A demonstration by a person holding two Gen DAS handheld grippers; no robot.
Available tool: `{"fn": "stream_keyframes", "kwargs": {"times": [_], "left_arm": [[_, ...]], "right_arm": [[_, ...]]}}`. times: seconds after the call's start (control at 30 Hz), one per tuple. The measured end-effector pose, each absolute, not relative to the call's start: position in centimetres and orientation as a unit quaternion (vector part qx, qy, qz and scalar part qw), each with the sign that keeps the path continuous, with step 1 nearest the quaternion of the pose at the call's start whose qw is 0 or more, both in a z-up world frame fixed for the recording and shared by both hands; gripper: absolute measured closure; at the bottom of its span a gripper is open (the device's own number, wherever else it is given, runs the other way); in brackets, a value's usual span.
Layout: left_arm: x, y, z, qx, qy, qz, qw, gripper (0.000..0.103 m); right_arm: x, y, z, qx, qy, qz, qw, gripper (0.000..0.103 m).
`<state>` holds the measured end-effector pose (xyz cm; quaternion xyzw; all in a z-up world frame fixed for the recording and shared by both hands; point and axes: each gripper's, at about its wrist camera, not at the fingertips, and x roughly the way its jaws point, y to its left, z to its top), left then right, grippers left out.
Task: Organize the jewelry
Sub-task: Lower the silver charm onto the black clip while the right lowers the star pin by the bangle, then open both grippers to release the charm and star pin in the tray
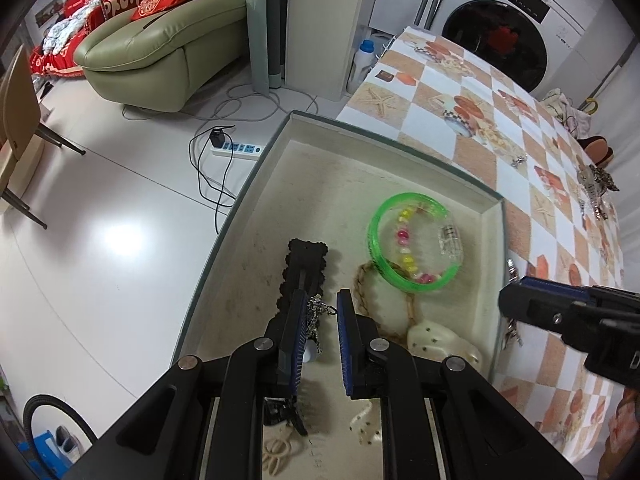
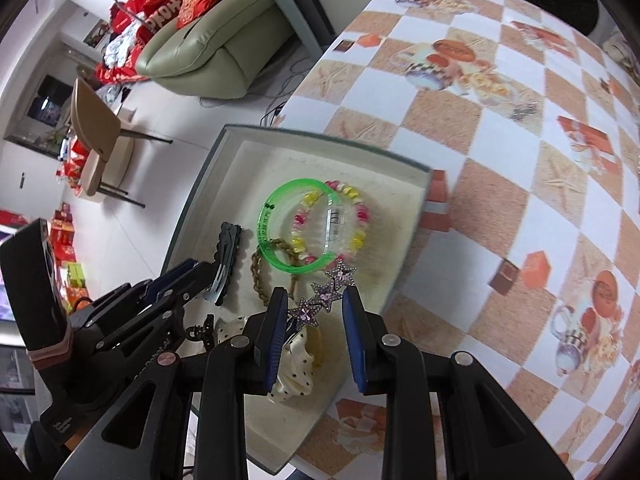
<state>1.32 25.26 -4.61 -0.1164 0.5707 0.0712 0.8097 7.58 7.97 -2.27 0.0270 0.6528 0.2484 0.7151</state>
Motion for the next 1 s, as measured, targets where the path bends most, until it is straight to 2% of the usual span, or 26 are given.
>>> {"fn": "stream_keyframes", "kwargs": {"times": [0.33,1.0], "left_arm": [[2.0,25.5,-6.4,-0.104,0.572,0.079,0.810,0.084],[2.4,24.7,-7.5,-0.080,0.579,0.087,0.807,0.083]], "right_arm": [[8.1,9.5,-5.6,0.022,0.663,0.251,0.705,0.073],[8.9,10.0,-7.7,0.025,0.670,0.245,0.700,0.072]]}}
